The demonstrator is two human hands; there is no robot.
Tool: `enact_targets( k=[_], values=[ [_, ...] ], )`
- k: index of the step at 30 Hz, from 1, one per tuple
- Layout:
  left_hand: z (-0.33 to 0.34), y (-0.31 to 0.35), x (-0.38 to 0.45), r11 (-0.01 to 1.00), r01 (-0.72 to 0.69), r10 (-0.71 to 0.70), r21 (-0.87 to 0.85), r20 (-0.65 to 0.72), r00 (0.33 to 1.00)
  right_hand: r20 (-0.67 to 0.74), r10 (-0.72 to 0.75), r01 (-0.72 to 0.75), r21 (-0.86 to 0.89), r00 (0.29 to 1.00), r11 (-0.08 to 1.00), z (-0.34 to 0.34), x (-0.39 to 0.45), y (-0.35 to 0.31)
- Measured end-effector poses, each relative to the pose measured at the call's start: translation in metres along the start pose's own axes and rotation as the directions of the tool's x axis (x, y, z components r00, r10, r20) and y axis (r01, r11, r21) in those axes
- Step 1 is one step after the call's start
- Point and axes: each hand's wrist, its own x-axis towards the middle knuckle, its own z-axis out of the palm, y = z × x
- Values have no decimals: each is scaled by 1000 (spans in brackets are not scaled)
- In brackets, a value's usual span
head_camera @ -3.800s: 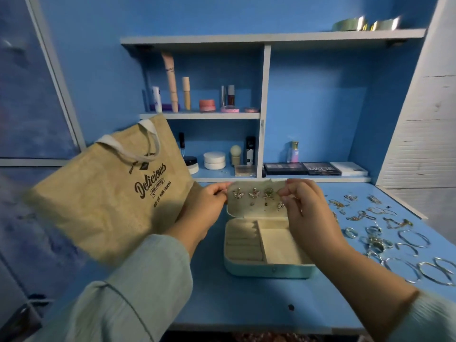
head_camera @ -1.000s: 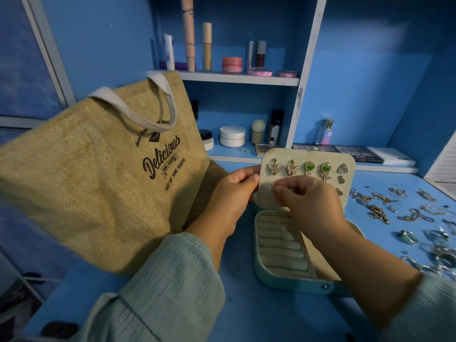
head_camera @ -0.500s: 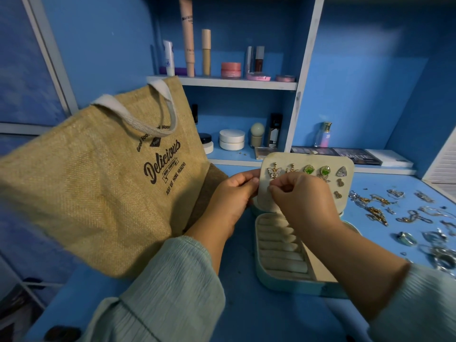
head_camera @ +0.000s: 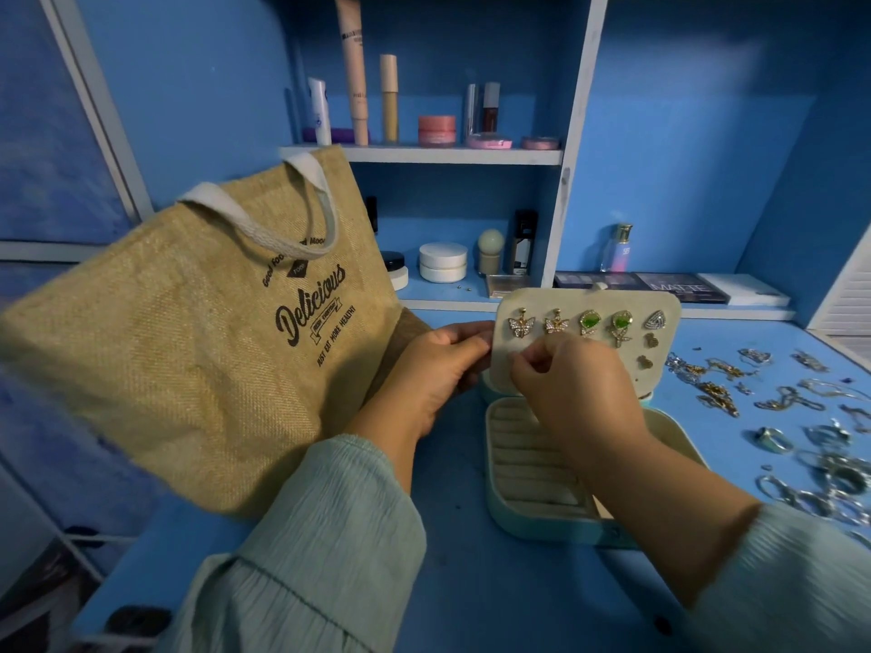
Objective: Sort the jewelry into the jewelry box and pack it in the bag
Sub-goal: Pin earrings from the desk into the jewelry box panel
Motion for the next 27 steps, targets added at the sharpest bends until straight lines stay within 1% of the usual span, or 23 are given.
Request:
enact_targets(
  k=[3, 6, 8, 10, 15, 17, 19, 21, 25, 27],
  values=[
    [0, 0, 1, 1000, 3, -3, 4, 14, 1000, 7, 50, -51, 50, 999, 997, 2, -2, 0],
    [-1, 0, 1, 1000, 15, -15, 12, 11, 1000, 40, 171, -175, 197, 985, 965, 2, -4, -3],
    [-1, 0, 0, 1000, 18, -18, 24, 8, 1000, 88, 260, -274, 319, 962, 907, 2, -6, -7],
    [-1, 1, -1, 999, 19, -19, 37, 15, 1000, 118, 343, -361, 404, 932, 841, 1, -7, -10],
    [-2, 3, -6, 998, 35, -38, 49, 69, 997, 161, 453, -463, 536, 877, 706, 5, -10, -11],
    [-2, 3, -7, 997, 41, -47, 66, 81, 996, 191, 504, -505, 606, 842, 614, 7, -13, -12],
    [-3, 4, -9, 995, 47, -54, 84, 81, 995, 256, 539, -545, 683, 803, 487, 7, -17, -15],
    [-4, 5, -10, 993, 45, -55, 111, 88, 995, 313, 555, -570, 727, 771, 382, 6, -22, -17],
    [-5, 8, -11, 978, -22, -5, 209, 129, 992, 411, 565, -602, 773, 715, 201, 6, -30, -19],
    [-4, 11, -10, 962, -61, 19, 267, 160, 987, 443, 563, -611, 778, 698, 146, 9, -31, -17]
  ],
)
